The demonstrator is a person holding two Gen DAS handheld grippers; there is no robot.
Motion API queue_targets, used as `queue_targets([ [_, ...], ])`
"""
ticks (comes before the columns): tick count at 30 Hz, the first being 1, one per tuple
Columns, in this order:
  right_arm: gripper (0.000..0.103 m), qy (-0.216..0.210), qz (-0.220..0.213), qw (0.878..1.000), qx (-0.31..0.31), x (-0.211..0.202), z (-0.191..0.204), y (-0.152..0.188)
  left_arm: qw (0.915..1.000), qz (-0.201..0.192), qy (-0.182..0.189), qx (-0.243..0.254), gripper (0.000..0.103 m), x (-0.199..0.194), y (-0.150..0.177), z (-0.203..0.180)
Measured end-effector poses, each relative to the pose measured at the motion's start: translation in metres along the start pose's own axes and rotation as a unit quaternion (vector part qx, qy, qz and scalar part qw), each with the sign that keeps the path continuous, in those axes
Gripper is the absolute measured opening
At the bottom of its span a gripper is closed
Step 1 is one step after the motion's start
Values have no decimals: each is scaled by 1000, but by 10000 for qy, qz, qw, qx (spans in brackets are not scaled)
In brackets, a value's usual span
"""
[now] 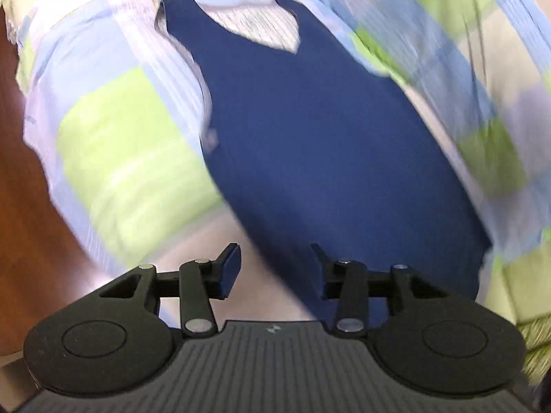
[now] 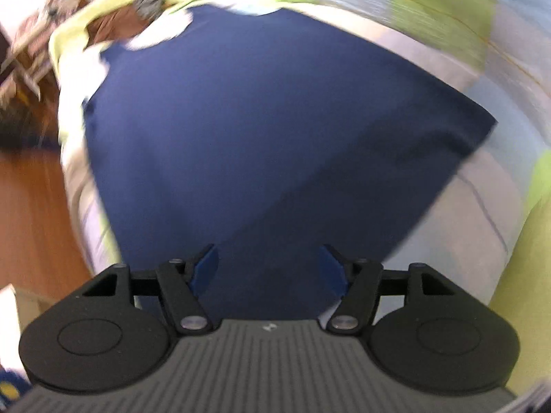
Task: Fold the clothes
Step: 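Open both grippers and release the navy top onto the sheet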
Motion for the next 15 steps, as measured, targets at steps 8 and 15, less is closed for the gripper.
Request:
queue_targets([
  [8,66,1329,-118,9892,-605,-20,63,45,9962,443,718,-206,54,36,-14,30],
  [15,43,2362,-145,9692,-687,-1,76,59,9929,395,660,907,2,50,-21,35],
])
Point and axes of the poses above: each gripper's, at about its wrist camera, not at the fingertips, and x roughly the way its jaws point, z to its left, y to its underside, the point moved 10 cm from there along x, roughly the way its jaws point, and after that the axes turned 8 degrees about x, right-handed, at the moved point
